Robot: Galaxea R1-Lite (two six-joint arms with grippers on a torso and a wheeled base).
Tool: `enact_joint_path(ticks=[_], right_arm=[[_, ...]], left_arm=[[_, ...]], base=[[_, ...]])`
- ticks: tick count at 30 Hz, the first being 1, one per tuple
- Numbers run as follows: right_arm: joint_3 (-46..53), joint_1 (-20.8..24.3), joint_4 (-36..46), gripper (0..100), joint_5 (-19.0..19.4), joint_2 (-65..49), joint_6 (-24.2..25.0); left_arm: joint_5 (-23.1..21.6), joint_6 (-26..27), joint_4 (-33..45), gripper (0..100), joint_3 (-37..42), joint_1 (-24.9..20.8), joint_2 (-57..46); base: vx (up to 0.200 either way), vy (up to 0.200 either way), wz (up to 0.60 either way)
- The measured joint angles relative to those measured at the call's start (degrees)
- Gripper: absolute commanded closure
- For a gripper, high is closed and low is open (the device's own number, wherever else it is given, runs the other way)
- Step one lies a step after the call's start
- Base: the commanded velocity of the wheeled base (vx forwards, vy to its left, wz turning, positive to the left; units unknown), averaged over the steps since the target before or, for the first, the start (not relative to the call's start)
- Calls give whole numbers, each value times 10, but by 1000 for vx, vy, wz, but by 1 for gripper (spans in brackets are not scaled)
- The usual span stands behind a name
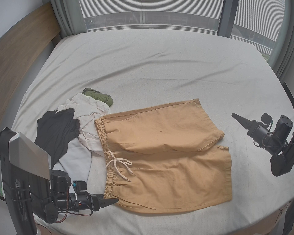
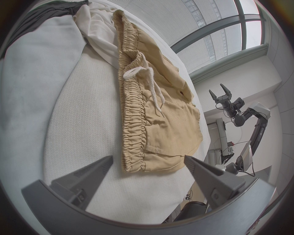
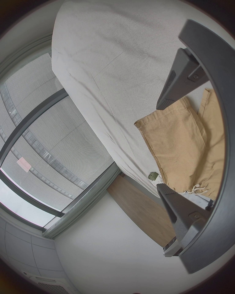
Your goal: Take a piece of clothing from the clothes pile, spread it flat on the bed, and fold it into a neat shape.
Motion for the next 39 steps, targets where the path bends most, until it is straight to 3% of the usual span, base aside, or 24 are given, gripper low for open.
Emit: enact_joint_path(ticks=[15,19,22,31,39], right_arm=[[32,0,1,0,6,0,-8],[62,4,10,0,8,7,-62],[82,5,32,0,9,19,-129],[112,3,190,0,9,26,-219],[120,3,408,0,9,-28,-269]], left_arm=[[-1,1,0,100,-13,0,18],[-1,2,0,100,-13,0,19],[-1,3,0,100,-12,0,19],[-1,4,0,100,-13,0,20],[-1,4,0,100,-13,0,20]], base=[[0,0,0],[0,0,0],[0,0,0],[0,0,0],[0,0,0]])
